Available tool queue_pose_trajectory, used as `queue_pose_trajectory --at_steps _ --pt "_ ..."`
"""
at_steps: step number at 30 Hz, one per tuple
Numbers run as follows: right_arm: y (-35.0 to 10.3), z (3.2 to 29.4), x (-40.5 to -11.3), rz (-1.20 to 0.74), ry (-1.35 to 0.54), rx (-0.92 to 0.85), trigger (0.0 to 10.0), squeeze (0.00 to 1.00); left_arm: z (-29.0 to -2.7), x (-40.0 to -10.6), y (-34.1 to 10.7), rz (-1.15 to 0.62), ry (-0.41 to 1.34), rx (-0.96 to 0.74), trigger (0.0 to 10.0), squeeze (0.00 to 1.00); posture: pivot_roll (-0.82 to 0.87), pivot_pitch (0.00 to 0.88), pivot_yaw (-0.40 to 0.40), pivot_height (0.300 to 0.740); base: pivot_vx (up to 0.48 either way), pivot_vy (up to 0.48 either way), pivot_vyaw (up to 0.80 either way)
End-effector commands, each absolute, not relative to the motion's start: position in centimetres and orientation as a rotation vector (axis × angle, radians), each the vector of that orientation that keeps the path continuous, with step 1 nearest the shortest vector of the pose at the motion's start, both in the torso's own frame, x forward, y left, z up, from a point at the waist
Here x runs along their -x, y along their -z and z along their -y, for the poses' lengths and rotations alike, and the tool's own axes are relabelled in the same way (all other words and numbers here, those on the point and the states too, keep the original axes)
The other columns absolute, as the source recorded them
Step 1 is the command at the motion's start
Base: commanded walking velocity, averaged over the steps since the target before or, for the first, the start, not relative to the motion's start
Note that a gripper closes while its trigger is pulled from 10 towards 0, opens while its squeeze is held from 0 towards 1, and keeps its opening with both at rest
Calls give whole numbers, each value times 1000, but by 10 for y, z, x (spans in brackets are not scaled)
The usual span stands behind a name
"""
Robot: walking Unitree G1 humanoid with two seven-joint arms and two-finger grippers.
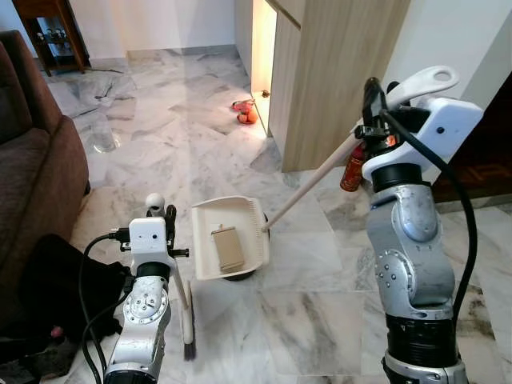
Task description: Sweep floor
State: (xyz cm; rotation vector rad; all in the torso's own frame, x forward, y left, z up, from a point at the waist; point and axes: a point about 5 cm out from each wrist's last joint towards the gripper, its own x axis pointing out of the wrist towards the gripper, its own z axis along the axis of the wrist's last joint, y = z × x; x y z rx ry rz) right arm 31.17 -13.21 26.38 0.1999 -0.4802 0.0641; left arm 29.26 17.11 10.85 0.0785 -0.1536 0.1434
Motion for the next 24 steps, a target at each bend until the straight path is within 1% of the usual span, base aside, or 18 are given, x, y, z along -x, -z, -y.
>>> queue_pose_trajectory --at_steps 1,9,13,19,24 --pt "-278 128 -309 546 -85 -218 10000 0 -172 -292 -115 196 -141 -80 10000 0 123 47 -10 740 0 0 0" --pt "-279 126 -310 546 -92 -230 10000 0 -186 -283 -113 204 -155 -113 10000 0 128 50 -9 740 0 0 0" --pt "-279 125 -311 544 -92 -232 10000 0 -195 -278 -117 230 -198 -132 10000 0 124 44 -6 740 0 0 0" --pt "-280 125 -311 550 -91 -234 10000 0 -214 -259 -124 266 -272 -172 10000 0 127 40 -5 740 0 0 0" --pt "-279 124 -312 547 -95 -233 10000 0 -221 -258 -126 279 -310 -180 10000 0 134 37 -8 740 0 0 0"
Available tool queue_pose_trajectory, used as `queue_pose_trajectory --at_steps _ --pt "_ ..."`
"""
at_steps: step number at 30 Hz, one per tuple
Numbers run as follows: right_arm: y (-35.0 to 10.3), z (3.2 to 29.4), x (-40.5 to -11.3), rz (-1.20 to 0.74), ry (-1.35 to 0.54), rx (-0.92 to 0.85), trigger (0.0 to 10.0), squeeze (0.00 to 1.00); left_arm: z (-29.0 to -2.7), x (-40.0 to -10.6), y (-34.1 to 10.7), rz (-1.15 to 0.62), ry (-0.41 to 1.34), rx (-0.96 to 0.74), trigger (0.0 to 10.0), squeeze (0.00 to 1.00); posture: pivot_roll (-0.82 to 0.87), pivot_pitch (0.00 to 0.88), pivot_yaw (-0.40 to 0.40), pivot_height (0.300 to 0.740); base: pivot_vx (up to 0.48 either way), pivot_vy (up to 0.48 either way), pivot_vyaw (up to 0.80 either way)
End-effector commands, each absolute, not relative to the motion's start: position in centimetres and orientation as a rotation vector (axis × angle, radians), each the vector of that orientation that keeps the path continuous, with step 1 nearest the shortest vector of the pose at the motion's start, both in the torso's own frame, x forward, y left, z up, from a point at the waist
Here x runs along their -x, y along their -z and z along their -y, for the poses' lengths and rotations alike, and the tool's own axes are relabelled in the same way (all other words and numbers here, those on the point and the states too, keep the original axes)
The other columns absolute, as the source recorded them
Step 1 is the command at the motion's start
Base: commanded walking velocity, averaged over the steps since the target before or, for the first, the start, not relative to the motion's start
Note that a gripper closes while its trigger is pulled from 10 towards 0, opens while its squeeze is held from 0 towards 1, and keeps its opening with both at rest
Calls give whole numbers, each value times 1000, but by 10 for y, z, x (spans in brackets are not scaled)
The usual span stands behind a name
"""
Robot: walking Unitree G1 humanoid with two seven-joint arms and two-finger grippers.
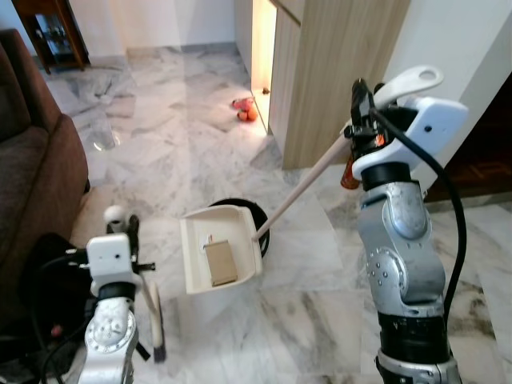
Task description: Sweep floor
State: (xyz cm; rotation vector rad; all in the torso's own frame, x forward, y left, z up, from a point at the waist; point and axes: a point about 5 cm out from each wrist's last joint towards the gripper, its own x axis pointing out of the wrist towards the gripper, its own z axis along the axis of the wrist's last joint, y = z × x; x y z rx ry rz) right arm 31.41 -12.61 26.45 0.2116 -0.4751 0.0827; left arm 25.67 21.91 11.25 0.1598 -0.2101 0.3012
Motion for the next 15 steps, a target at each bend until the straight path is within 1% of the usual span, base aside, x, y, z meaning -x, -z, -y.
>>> queue_pose_trajectory --at_steps 1,10,15 --pt "-278 123 -312 542 -100 -239 10000 0 -222 -260 -128 284 -326 -176 10000 0 143 33 -11 740 0 0 0" --pt "-277 122 -313 534 -109 -233 10000 0 -212 -265 -130 287 -318 -162 10000 0 139 38 -17 740 0 0 0" --pt "-277 120 -313 531 -129 -247 10000 0 -211 -265 -126 264 -310 -161 10000 0 142 40 -17 740 271 0 0"
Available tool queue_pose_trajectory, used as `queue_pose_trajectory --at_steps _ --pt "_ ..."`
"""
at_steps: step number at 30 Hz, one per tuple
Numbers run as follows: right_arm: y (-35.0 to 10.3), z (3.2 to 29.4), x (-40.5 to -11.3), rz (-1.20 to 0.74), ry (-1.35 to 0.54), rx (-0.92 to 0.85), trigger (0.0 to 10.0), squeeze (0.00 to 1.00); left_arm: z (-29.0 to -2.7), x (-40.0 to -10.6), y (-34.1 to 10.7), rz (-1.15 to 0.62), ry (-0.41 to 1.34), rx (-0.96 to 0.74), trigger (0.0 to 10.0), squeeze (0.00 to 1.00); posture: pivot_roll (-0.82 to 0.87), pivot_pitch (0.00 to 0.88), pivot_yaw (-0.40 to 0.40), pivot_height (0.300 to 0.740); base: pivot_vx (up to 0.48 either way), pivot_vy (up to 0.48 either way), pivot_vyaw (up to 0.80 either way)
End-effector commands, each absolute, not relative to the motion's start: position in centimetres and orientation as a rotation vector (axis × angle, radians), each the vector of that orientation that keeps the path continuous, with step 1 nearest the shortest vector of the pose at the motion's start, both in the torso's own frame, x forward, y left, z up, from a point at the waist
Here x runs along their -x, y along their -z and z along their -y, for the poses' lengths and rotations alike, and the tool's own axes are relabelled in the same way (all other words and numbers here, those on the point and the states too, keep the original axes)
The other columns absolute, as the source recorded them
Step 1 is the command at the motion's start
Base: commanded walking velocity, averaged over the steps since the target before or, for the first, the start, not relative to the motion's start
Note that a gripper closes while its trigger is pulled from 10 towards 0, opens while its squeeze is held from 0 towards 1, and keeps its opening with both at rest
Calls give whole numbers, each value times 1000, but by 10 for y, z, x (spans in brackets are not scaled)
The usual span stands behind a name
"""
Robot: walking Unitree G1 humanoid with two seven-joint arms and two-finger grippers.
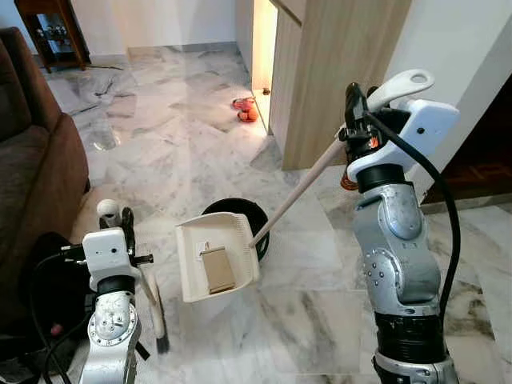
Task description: Sweep floor
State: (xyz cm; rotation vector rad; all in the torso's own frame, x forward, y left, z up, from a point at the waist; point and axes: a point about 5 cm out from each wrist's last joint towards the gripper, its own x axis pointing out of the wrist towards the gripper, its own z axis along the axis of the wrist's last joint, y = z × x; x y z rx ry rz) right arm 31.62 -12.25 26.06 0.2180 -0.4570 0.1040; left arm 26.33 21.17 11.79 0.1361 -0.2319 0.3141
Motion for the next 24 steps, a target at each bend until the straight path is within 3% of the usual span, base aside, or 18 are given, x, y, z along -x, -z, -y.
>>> queue_pose_trajectory --at_steps 1,24 --pt "-277 119 -313 531 -133 -250 10000 0 -211 -266 -127 265 -311 -162 10000 0 142 41 -17 740 274 0 0" --pt "-278 120 -312 541 -124 -240 10000 0 -207 -271 -132 282 -303 -155 10000 0 141 52 -18 740 312 0 35"
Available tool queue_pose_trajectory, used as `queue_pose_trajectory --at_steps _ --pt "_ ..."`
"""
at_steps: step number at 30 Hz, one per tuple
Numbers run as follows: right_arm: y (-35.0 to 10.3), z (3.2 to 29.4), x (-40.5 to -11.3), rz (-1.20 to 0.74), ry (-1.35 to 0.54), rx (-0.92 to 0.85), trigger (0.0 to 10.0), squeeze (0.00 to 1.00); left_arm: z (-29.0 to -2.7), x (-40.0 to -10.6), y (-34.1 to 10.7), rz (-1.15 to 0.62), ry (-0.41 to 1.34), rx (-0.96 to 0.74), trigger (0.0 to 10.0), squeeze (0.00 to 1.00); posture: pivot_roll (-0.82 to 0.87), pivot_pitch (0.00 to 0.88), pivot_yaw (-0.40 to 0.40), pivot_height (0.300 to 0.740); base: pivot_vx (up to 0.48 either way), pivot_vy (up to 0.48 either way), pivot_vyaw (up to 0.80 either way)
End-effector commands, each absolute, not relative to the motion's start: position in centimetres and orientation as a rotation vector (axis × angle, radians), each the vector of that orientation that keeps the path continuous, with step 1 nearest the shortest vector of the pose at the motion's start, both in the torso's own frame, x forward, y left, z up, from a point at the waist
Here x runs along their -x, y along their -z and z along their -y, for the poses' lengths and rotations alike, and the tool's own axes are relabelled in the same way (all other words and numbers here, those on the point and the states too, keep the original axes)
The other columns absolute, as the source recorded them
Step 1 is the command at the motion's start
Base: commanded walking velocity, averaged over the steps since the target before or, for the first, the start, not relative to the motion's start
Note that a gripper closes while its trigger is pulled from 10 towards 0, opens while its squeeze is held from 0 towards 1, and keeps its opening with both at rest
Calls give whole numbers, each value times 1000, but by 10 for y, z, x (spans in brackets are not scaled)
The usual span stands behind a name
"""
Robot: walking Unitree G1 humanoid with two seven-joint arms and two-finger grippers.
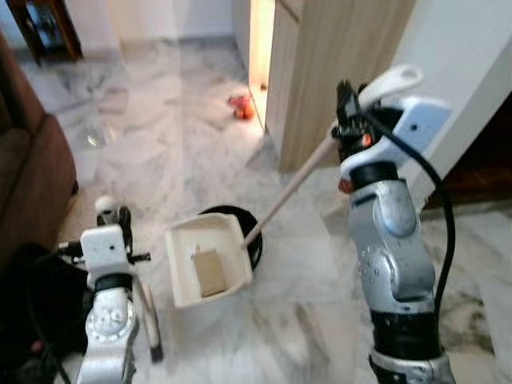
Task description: Sweep floor
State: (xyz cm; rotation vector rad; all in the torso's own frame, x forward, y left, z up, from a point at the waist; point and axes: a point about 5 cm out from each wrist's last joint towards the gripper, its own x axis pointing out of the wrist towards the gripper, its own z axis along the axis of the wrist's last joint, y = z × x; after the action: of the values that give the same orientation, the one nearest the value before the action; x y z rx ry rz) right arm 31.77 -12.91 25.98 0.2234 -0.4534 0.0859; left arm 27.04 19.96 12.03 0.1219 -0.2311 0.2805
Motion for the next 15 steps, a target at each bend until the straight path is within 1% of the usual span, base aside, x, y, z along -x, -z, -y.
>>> queue_pose_trajectory --at_steps 1,5,15 --pt "-278 120 -312 542 -124 -238 10000 0 -207 -272 -132 282 -302 -154 10000 0 141 52 -18 740 319 0 800" --pt "-279 120 -311 541 -128 -243 10000 0 -206 -271 -132 283 -300 -152 10000 0 137 58 -18 740 322 0 800" --pt "-278 118 -312 533 -139 -257 10000 0 -206 -271 -133 285 -306 -151 10000 0 144 64 -21 740 320 0 0"
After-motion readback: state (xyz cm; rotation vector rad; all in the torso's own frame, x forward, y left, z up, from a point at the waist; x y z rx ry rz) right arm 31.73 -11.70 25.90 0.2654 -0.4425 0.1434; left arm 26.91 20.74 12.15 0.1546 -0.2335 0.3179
